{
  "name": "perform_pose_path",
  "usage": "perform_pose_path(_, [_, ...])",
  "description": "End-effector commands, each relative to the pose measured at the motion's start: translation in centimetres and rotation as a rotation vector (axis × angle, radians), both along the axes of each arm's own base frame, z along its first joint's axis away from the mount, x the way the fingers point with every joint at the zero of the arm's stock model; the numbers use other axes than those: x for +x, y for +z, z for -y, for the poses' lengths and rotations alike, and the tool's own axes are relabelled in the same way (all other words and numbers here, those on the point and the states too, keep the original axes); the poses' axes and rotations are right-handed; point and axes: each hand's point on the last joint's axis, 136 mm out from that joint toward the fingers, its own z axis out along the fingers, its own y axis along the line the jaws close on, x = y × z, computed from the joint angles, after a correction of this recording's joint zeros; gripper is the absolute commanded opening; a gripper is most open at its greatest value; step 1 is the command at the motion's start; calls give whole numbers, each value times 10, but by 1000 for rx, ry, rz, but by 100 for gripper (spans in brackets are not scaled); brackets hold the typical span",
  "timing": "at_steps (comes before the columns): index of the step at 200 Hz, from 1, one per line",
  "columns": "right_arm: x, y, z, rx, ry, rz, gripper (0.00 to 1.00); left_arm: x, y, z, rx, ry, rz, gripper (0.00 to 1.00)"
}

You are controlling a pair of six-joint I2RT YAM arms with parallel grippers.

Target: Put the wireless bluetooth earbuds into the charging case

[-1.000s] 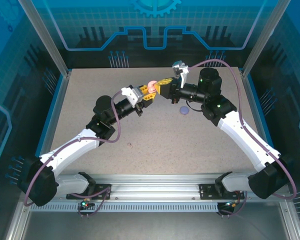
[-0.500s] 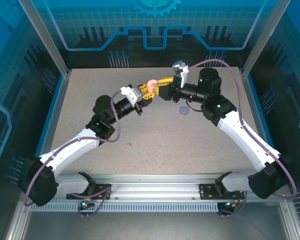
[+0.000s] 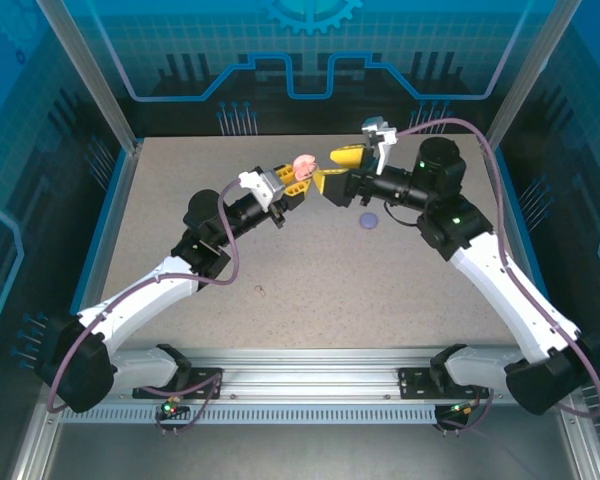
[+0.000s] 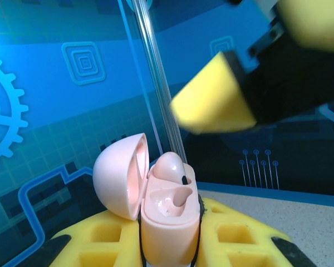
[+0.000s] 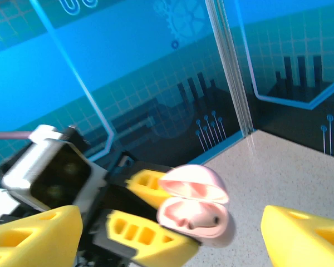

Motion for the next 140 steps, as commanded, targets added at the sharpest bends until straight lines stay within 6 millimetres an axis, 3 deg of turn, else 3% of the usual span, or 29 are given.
perform_pose_path(1, [-20, 27, 16, 27, -19, 39, 85, 1, 16, -2, -43, 19, 38, 0])
perform_pose_path(25, [-24, 8, 26, -1, -72, -19, 85, 6, 14, -4, -31, 53, 46, 0])
perform_pose_path(40, [-22, -22, 34, -29, -129, -113, 85, 9, 14, -7, -23, 81, 50, 0])
perform_pose_path(70, [-14, -110, 36, -95, -199, -374, 84, 21, 12, -16, -26, 132, 36, 0])
perform_pose_path(101, [-16, -209, 20, -240, -258, -600, 81, 34, 10, -28, -44, 175, 9, 0])
perform_pose_path(118, [-19, -247, 6, -315, -272, -686, 80, 41, 9, -34, -54, 202, -6, 0])
perform_pose_path(140, [-22, -283, -13, -443, -284, -760, 77, 50, 9, -47, -71, 239, -26, 0])
